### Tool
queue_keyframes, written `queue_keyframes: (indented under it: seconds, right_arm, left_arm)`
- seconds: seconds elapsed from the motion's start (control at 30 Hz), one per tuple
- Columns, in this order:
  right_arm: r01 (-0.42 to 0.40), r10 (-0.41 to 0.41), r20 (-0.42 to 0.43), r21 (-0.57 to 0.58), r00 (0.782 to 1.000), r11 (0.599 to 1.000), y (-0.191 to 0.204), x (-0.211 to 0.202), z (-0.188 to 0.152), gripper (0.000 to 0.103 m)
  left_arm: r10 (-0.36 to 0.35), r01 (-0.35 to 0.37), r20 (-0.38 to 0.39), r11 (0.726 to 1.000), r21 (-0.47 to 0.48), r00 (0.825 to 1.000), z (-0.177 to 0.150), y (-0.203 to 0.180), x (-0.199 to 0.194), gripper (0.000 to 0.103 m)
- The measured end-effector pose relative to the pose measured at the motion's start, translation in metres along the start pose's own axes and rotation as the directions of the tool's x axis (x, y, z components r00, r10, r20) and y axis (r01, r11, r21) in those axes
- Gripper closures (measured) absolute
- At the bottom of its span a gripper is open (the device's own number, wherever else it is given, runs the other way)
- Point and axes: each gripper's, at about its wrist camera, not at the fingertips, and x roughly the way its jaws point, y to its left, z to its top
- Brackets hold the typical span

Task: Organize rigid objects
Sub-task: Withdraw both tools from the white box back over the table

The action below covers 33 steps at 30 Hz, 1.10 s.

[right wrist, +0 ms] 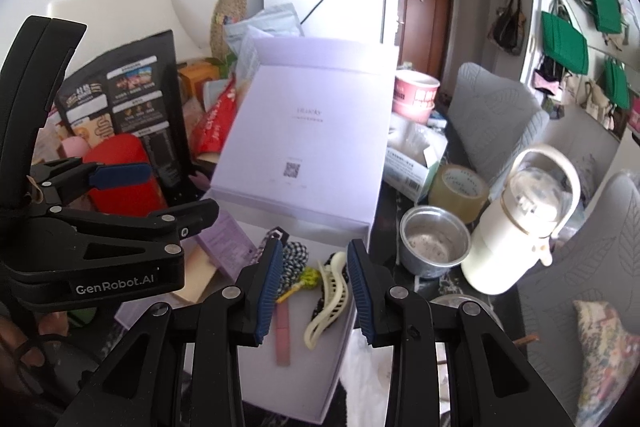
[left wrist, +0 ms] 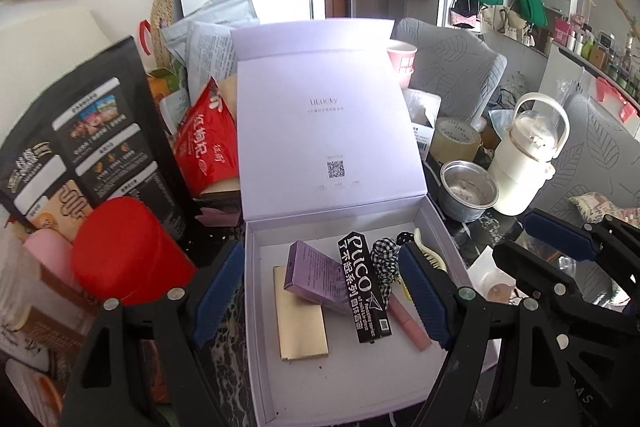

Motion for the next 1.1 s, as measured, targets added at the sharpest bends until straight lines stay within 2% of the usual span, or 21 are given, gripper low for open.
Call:
queue_keyframes:
  seconds: [0.37,0.53,0.7,1.1]
  right_arm:
    - [0.003,-0.002,0.074,-0.009,0.997,1.000,0.008,-0.051,-0.002,0.065]
    - [0.014,-0.012,0.114,-0.011,0.993,1.000,0.011,-0.078,-0.008,0.056]
    - [0.021,-0.020,0.136,-0.001,0.990,1.000,0.013,-0.097,-0.015,0.047]
    - [0.020,-0.018,0.155,-0.012,0.988,1.000,0.027,-0.135,-0.039,0.042]
  left_arm:
    - [0.008,-0.008,0.075,1.000,-0.002,0.997,-0.007,-0.004,-0.056,0.023]
    - [0.018,-0.019,0.106,1.000,0.007,0.994,-0.015,-0.007,-0.083,0.023]
    - [0.019,-0.021,0.119,1.000,0.009,0.993,-0.026,-0.010,-0.102,0.023]
    - [0.024,-0.022,0.121,1.000,-0.018,0.992,-0.062,-0.012,-0.137,0.023]
